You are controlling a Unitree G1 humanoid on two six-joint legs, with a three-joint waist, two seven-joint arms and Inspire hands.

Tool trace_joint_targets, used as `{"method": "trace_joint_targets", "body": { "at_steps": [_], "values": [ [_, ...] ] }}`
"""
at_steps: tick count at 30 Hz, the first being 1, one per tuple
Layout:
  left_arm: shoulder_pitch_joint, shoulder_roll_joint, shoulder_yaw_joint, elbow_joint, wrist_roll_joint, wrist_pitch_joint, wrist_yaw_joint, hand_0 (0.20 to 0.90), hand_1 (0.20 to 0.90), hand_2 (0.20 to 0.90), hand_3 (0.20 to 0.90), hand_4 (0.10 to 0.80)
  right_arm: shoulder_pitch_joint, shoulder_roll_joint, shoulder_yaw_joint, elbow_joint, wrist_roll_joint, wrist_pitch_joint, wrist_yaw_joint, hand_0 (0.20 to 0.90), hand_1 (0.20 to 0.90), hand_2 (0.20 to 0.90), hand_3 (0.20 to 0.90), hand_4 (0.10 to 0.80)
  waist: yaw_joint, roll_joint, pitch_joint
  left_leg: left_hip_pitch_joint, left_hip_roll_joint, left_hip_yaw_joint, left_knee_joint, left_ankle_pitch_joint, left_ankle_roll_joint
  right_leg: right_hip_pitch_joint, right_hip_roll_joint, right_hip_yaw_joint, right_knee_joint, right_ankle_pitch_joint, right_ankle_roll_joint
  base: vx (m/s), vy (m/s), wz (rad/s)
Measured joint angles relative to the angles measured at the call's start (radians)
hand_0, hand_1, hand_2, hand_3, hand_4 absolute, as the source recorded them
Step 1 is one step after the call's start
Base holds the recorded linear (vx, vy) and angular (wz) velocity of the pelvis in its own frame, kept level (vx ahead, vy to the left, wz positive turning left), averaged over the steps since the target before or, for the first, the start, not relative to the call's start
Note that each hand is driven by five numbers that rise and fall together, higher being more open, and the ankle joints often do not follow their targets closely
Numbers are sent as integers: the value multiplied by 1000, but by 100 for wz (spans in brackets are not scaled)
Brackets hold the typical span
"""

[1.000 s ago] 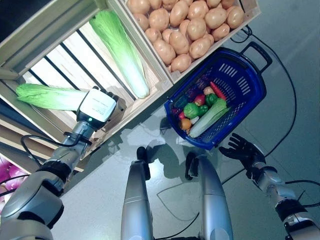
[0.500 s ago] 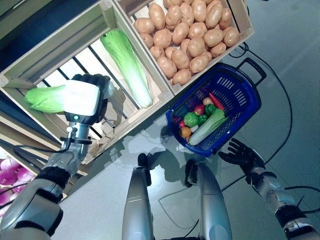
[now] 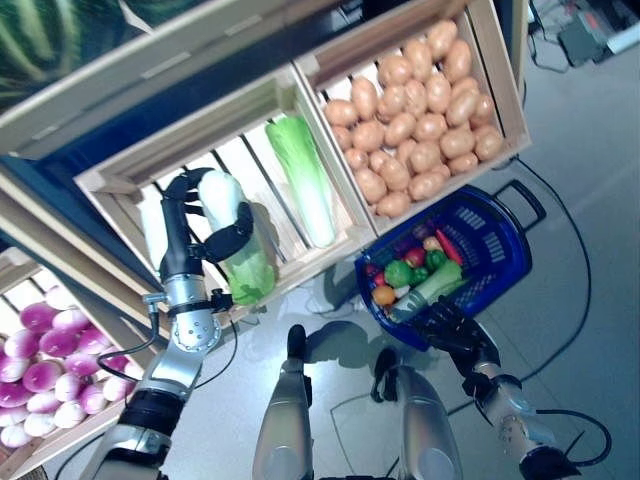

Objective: Put vegetables into the basket

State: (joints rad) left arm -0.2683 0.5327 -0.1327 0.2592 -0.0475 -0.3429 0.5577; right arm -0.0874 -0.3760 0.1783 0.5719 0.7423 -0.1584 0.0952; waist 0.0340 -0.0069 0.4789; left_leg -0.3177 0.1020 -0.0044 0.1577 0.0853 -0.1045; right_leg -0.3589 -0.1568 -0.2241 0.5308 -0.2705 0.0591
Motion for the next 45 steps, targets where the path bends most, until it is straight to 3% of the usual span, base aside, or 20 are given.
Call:
{"method": "trace_joint_targets", "body": {
  "at_steps": [7, 14, 18, 23, 28, 32, 38, 45],
  "values": [
    [80, -100, 31, -114, -267, 13, -201, 300, 300, 300, 300, 400, 28, 13, -21, -41, -69, 0, 2, 900, 900, 900, 900, 800, 9, 26, -97, 138, -15, 6, -134, 24, 30, 178, 3, -28, -203, 61, 47, 141, -21, 5],
    [159, -198, 35, -126, -605, 51, -336, 300, 300, 300, 300, 400, 107, 52, -25, -153, -77, 6, 44, 900, 900, 900, 900, 800, 8, 7, -212, 221, -24, 10, -201, 18, 47, 320, 17, -38, -397, 128, 76, 103, -27, 3],
    [195, -209, 36, -125, -711, 129, -382, 300, 300, 300, 300, 400, 123, 27, -26, -266, -73, 110, 137, 900, 900, 900, 900, 800, 8, -12, -230, 276, -27, 12, -234, 21, 52, 403, 27, -41, -492, 167, 83, 89, -29, -1],
    [203, -202, 40, -125, -753, 215, -442, 300, 300, 300, 300, 400, 121, -66, -26, -390, -57, 270, 311, 900, 900, 900, 900, 800, 9, -35, -251, 292, -32, 13, -239, 22, 54, 440, 30, -40, -539, 190, 86, 36, -23, 3],
    [203, -162, 34, -120, -751, 289, -497, 300, 300, 300, 300, 400, 80, -169, -9, -424, -18, 387, 371, 900, 900, 900, 900, 800, 11, -40, -271, 309, -34, 14, -245, 23, 56, 474, 33, -38, -586, 215, 86, 9, -8, -1],
    [203, -137, -15, -117, -733, 347, -559, 300, 300, 300, 300, 400, 21, -208, 20, -447, 14, 455, 401, 900, 900, 900, 900, 800, 12, -37, -292, 307, -33, 18, -246, 24, 56, 477, 36, -35, -600, 226, 85, 1, -3, -2],
    [200, -114, -86, -108, -724, 400, -625, 300, 300, 300, 300, 400, -56, -211, 110, -465, 99, 555, 444, 900, 900, 900, 900, 800, 12, -39, -303, 318, -34, 21, -246, 24, 57, 495, 35, -37, -613, 231, 85, 0, 0, 0],
    [200, -73, -96, -95, -711, 420, -648, 300, 300, 300, 300, 400, -79, -214, 143, -464, 107, 621, 447, 900, 900, 900, 900, 800, 18, -36, -327, 318, -34, 22, -246, 24, 57, 496, 36, -37, -616, 233, 85, 0, 0, 0]
  ]
}}
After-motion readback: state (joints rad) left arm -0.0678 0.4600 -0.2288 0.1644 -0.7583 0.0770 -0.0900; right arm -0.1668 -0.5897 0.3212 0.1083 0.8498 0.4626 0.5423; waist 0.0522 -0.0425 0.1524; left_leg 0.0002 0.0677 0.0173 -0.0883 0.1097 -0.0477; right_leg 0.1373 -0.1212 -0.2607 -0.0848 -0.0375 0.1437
